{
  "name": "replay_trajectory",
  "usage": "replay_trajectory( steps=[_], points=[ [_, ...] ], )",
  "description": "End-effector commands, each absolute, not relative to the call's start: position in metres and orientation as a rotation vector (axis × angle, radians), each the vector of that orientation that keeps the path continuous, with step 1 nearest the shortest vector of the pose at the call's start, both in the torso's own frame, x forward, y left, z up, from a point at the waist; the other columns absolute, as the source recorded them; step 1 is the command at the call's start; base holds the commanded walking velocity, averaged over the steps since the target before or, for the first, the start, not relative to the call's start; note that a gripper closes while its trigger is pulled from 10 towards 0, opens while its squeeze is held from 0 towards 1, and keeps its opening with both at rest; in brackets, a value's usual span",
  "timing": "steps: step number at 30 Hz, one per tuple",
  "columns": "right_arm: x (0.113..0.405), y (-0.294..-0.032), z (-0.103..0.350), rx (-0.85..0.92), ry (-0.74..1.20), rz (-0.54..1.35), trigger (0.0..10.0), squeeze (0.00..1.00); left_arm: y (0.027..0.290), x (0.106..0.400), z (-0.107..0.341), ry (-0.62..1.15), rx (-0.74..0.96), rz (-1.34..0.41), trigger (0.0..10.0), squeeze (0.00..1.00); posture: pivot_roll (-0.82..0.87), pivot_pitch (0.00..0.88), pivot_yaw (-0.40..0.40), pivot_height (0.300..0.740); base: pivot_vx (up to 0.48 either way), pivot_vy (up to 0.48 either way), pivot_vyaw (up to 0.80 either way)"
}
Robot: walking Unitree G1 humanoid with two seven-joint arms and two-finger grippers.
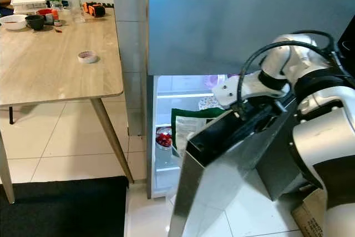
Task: Restocking fridge
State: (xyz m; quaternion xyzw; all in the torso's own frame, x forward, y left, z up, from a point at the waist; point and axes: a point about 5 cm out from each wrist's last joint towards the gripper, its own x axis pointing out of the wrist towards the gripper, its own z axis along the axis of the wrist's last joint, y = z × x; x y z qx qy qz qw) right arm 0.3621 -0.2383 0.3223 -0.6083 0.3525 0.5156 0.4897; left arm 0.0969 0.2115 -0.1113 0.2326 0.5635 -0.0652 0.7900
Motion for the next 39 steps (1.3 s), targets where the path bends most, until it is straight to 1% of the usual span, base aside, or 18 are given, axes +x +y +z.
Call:
replay_trajectory(
  steps=[1,3,5,7,9,12,15,16,17,19,23,30,32,33,36,37,38,39],
  points=[
    [0.358,-0.253,0.322,-1.448,0.925,1.221,10.0,0.0,0.207,0.095,-0.113,1.218,0.488,-0.148,10.0,0.0,-0.12,0.062,-0.069,0.74,0.0,0.0,0.0],
    [0.358,-0.252,0.323,-1.434,0.902,1.221,10.0,0.0,0.207,0.095,-0.113,1.218,0.489,-0.149,10.0,0.0,-0.12,0.063,-0.06,0.74,0.0,0.0,0.0],
    [0.36,-0.243,0.33,-1.383,0.787,1.234,10.0,0.0,0.208,0.096,-0.112,1.216,0.491,-0.15,10.0,0.0,-0.12,0.063,-0.057,0.74,0.0,0.0,0.0],
    [0.36,-0.243,0.33,-1.383,0.787,1.234,10.0,0.0,0.208,0.096,-0.112,1.216,0.491,-0.15,10.0,0.0,-0.12,0.063,-0.057,0.74,0.0,0.0,0.0],
    [0.363,-0.23,0.34,-1.332,0.642,1.25,10.0,0.0,0.209,0.098,-0.112,1.211,0.495,-0.15,10.0,0.0,-0.12,0.064,-0.055,0.74,0.0,0.0,0.0],
    [0.364,-0.224,0.346,-1.31,0.572,1.258,10.0,0.0,0.209,0.099,-0.111,1.21,0.497,-0.149,10.0,0.0,-0.11,0.064,-0.053,0.74,0.0,0.0,0.0],
    [0.362,-0.202,0.368,-1.266,0.349,1.293,10.0,0.0,0.211,0.099,-0.111,1.209,0.501,-0.147,10.0,0.0,-0.11,0.061,-0.049,0.74,0.0,0.0,0.0],
    [0.362,-0.202,0.368,-1.266,0.349,1.293,10.0,0.0,0.211,0.099,-0.111,1.209,0.501,-0.147,10.0,0.0,-0.11,0.061,-0.049,0.74,0.0,0.0,0.0],
    [0.359,-0.195,0.373,-1.25,0.292,1.326,10.0,0.0,0.211,0.099,-0.111,1.209,0.501,-0.147,10.0,0.0,-0.11,0.06,-0.047,0.74,0.0,0.0,0.0],
    [0.359,-0.195,0.373,-1.25,0.292,1.326,10.0,0.0,0.211,0.099,-0.111,1.209,0.501,-0.147,10.0,0.0,-0.11,0.06,-0.047,0.74,0.0,0.0,0.0],
    [0.349,-0.178,0.376,-1.197,0.201,1.441,10.0,0.0,0.21,0.099,-0.111,1.21,0.5,-0.149,10.0,0.0,-0.11,0.056,-0.045,0.74,0.0,0.0,0.0],
    [0.34,-0.153,0.361,-1.169,0.157,1.61,10.0,0.0,0.211,0.102,-0.11,1.205,0.499,-0.147,10.0,0.0,-0.11,0.05,-0.044,0.74,0.0,0.0,0.0],
    [0.347,-0.136,0.355,-1.124,0.098,1.634,10.0,0.0,0.211,0.102,-0.11,1.204,0.5,-0.146,10.0,0.0,-0.11,0.047,-0.043,0.74,0.0,0.0,0.0],
    [0.347,-0.136,0.355,-1.124,0.098,1.634,10.0,0.0,0.211,0.102,-0.11,1.204,0.5,-0.146,10.0,0.0,-0.11,0.047,-0.043,0.74,0.0,0.0,0.0],
    [0.358,-0.118,0.343,-1.057,0.06,1.643,10.0,0.0,0.211,0.103,-0.11,1.204,0.5,-0.146,10.0,0.0,-0.11,0.047,-0.043,0.74,0.0,0.0,0.0],
    [0.358,-0.118,0.343,-1.057,0.06,1.643,10.0,0.0,0.211,0.103,-0.11,1.204,0.5,-0.146,10.0,0.0,-0.11,0.047,-0.043,0.74,0.0,0.0,0.0],
    [0.36,-0.113,0.342,-1.026,0.052,1.637,3.9,0.0,0.211,0.103,-0.11,1.204,0.5,-0.147,10.0,0.0,-0.11,0.047,-0.043,0.74,0.0,0.0,0.0],
    [0.362,-0.108,0.341,-0.999,0.04,1.63,0.0,0.0,0.211,0.103,-0.11,1.205,0.5,-0.147,10.0,0.0,-0.1,0.046,-0.043,0.74,0.0,0.0,0.0]
  ],
)
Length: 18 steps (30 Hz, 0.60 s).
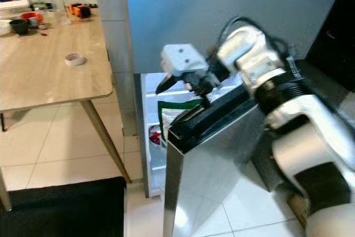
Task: Restocking fridge
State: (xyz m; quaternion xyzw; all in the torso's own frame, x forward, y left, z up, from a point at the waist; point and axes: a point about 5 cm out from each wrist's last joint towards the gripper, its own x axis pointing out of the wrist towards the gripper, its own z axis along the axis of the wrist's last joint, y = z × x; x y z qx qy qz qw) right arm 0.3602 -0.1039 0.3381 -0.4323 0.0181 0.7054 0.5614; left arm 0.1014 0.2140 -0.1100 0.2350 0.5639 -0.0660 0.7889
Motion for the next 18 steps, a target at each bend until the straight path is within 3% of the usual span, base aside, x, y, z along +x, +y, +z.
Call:
replay_trajectory(
  steps=[1,6,11,12,18],
  points=[
    [0.363,-0.103,0.342,-0.979,0.024,1.615,0.0,0.0,0.211,0.102,-0.11,1.205,0.5,-0.147,10.0,0.0,-0.1,0.046,-0.043,0.74,0.0,0.0,0.0],
    [0.365,-0.097,0.34,-0.977,0.02,1.559,0.0,0.0,0.211,0.103,-0.11,1.204,0.5,-0.144,10.0,0.0,-0.09,0.046,-0.049,0.74,0.0,0.0,0.0],
    [0.372,-0.107,0.315,-1.22,0.181,1.496,0.0,0.0,0.211,0.102,-0.11,1.205,0.5,-0.143,10.0,0.0,-0.09,0.043,-0.051,0.74,0.0,0.0,0.0],
    [0.373,-0.111,0.311,-1.27,0.216,1.488,10.0,0.0,0.211,0.102,-0.11,1.206,0.5,-0.143,10.0,0.0,-0.09,0.042,-0.054,0.74,0.0,0.0,0.0],
    [0.372,-0.135,0.295,-1.47,0.4,1.493,10.0,0.0,0.21,0.101,-0.111,1.207,0.496,-0.145,10.0,0.0,-0.1,0.045,-0.051,0.74,0.0,0.0,0.0]
  ],
)
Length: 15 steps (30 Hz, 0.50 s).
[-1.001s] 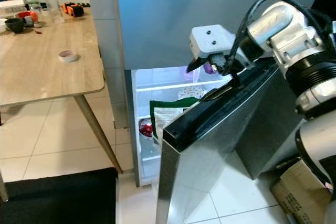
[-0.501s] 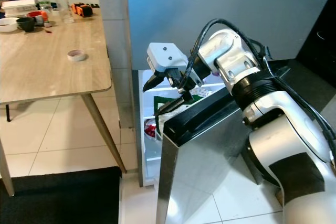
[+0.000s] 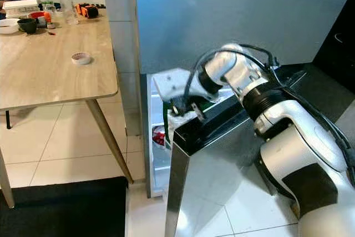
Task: Restocking fridge
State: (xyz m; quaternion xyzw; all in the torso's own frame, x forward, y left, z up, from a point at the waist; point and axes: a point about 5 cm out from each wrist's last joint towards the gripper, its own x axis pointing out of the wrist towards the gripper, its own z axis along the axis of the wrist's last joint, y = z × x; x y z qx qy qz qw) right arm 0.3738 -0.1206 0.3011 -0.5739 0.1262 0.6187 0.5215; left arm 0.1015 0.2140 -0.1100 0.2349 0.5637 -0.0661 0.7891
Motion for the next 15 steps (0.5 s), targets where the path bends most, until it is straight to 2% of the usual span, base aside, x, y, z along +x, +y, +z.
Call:
replay_trajectory(
  steps=[1,4,7,12,15],
  points=[
    [0.372,-0.135,0.295,-1.47,0.4,1.493,10.0,0.0,0.21,0.101,-0.111,1.207,0.496,-0.145,10.0,0.0,-0.1,0.045,-0.051,0.74,0.0,0.0,0.0],
    [0.367,-0.158,0.295,-1.549,0.561,1.516,10.0,0.0,0.209,0.101,-0.111,1.208,0.494,-0.146,10.0,0.0,-0.1,0.043,-0.054,0.74,0.0,0.0,0.0],
    [0.366,-0.165,0.297,-1.555,0.605,1.515,10.0,0.0,0.208,0.101,-0.111,1.208,0.493,-0.147,10.0,0.0,-0.1,0.041,-0.057,0.74,0.0,0.0,0.0],
    [0.368,-0.199,0.3,-1.677,0.8,1.361,10.0,0.0,0.207,0.1,-0.111,1.21,0.487,-0.148,10.0,0.0,-0.11,0.045,-0.059,0.74,0.0,0.0,0.0],
    [0.368,-0.213,0.295,-1.688,0.879,1.315,10.0,0.0,0.207,0.1,-0.111,1.21,0.486,-0.147,10.0,0.0,-0.11,0.047,-0.06,0.74,0.0,0.0,0.0]
  ],
)
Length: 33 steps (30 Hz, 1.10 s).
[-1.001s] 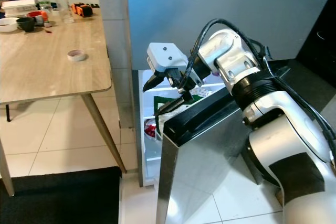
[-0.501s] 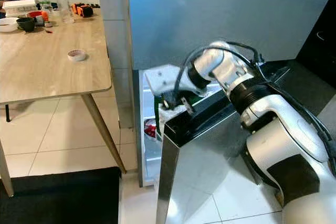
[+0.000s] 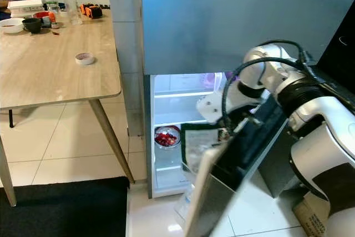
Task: Restocking fridge
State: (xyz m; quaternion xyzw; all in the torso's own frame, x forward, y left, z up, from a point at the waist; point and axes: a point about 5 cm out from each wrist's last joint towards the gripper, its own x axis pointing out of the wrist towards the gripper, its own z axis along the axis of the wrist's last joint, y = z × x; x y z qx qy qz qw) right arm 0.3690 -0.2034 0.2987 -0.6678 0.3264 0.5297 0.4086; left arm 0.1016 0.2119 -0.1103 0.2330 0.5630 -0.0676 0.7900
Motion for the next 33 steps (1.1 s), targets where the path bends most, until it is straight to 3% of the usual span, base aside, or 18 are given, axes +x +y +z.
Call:
replay_trajectory(
  steps=[1,5,12,13,17,20,27,28,33],
  points=[
    [0.367,-0.221,0.29,-1.675,0.919,1.298,10.0,0.0,0.207,0.1,-0.112,1.21,0.485,-0.147,10.0,0.0,-0.11,0.047,-0.057,0.74,0.0,0.0,0.0],
    [0.365,-0.242,0.278,-1.671,1.01,1.221,10.0,0.0,0.207,0.1,-0.111,1.211,0.487,-0.148,10.0,0.0,-0.11,0.047,-0.053,0.74,0.0,0.0,0.0],
    [0.366,-0.246,0.276,-1.643,0.982,1.181,10.0,0.0,0.209,0.101,-0.111,1.208,0.491,-0.146,10.0,0.0,-0.1,0.047,-0.047,0.74,0.0,0.0,0.0],
    [0.37,-0.232,0.273,-1.591,0.841,1.214,10.0,0.0,0.211,0.103,-0.11,1.206,0.495,-0.144,10.0,0.0,-0.1,0.046,-0.046,0.74,0.0,0.0,0.0],
    [0.372,-0.218,0.272,-1.537,0.714,1.262,10.0,0.0,0.212,0.103,-0.11,1.205,0.497,-0.142,10.0,0.0,-0.1,0.047,-0.039,0.74,0.0,0.0,0.0],
    [0.371,-0.198,0.275,-1.4,0.535,1.364,10.0,0.0,0.213,0.103,-0.11,1.206,0.501,-0.143,10.0,0.0,-0.09,0.049,-0.034,0.74,0.0,0.0,0.0],
    [0.368,-0.183,0.269,-1.347,0.457,1.444,10.0,0.0,0.214,0.102,-0.11,1.207,0.505,-0.145,10.0,0.0,-0.1,0.05,-0.032,0.74,0.0,0.0,0.0],
    [0.362,-0.174,0.247,-1.347,0.472,1.518,10.0,0.0,0.214,0.103,-0.11,1.207,0.505,-0.145,10.0,0.0,-0.1,0.049,-0.034,0.74,0.0,0.0,0.0],
    [0.359,-0.164,0.217,-1.355,0.472,1.548,10.0,0.0,0.213,0.103,-0.11,1.205,0.504,-0.147,10.0,0.0,-0.09,0.046,-0.037,0.74,0.0,0.0,0.0]
  ],
)
